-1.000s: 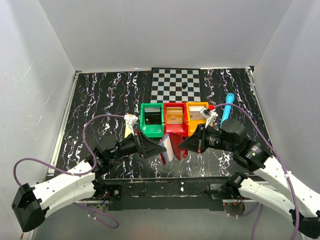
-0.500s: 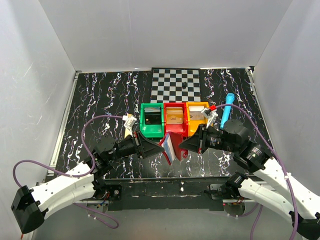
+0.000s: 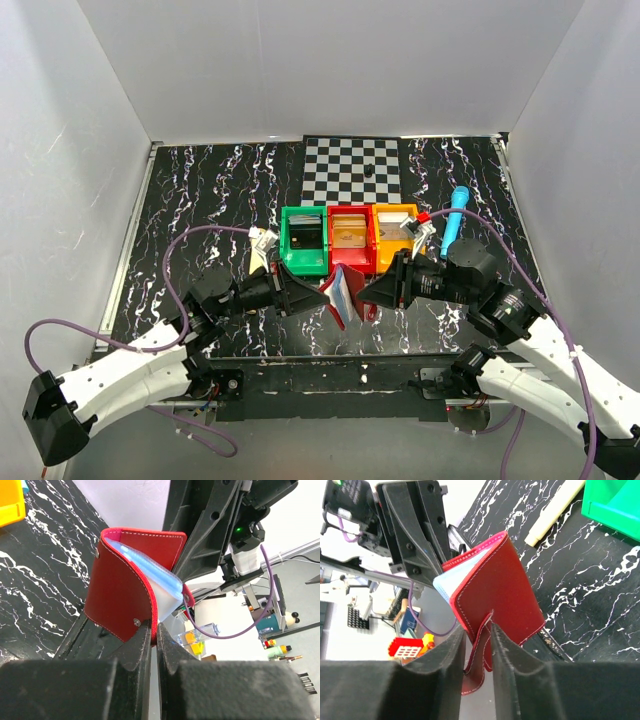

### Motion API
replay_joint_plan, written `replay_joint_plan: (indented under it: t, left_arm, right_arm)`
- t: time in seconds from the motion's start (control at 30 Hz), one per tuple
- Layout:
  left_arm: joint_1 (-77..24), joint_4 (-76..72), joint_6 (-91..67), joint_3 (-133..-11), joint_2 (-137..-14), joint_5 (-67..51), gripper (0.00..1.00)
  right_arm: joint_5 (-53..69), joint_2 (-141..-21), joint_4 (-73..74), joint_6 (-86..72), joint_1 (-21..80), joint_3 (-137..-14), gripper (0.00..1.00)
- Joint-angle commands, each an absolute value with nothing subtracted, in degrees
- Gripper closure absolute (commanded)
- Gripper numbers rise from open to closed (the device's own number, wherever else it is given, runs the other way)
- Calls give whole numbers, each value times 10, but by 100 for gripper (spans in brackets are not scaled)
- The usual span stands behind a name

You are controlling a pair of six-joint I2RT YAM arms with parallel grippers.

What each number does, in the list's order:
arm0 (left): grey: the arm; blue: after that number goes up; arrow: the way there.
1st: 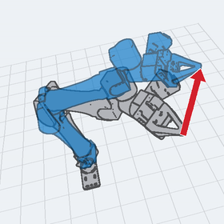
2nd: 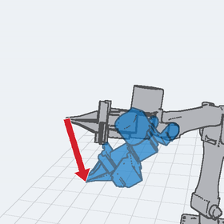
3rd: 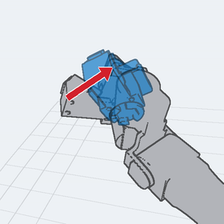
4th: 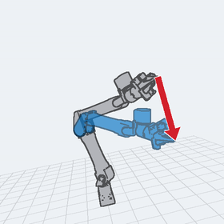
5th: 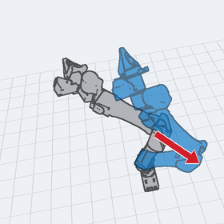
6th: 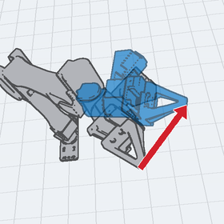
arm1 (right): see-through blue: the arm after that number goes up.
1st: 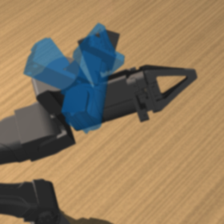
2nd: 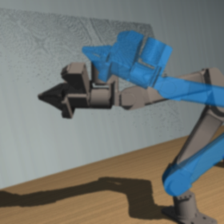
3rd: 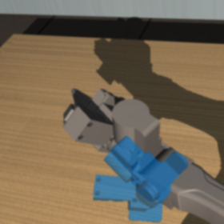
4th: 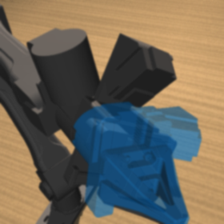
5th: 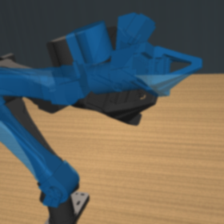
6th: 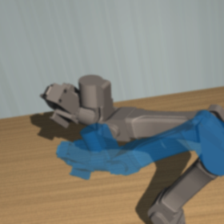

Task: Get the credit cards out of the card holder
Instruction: Open the card holder at the center of the board.

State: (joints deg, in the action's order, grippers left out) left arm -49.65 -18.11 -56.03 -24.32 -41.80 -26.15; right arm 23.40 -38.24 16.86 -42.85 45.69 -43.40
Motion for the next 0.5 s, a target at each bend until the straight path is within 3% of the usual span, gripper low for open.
replay_joint_plan:
  t: [0.0,0.1,0.23,0.33,0.47]
  left_arm:
    - [-498,-140,-532,-307,-418,-289,100]
    - [-498,-124,-529,-332,-430,-308,100]
    - [-498,-126,-537,-348,-443,-327,100]
    - [-498,-134,-545,-352,-448,-338,100]
    - [-498,-141,-547,-364,-459,-362,100]
  right_arm:
    - [262,-379,160,-407,455,-466,57]
    - [265,-377,161,-403,455,-471,42]
    - [270,-376,155,-403,455,-475,34]
    - [266,-377,158,-401,454,-477,36]
    - [265,-378,165,-391,454,-488,51]
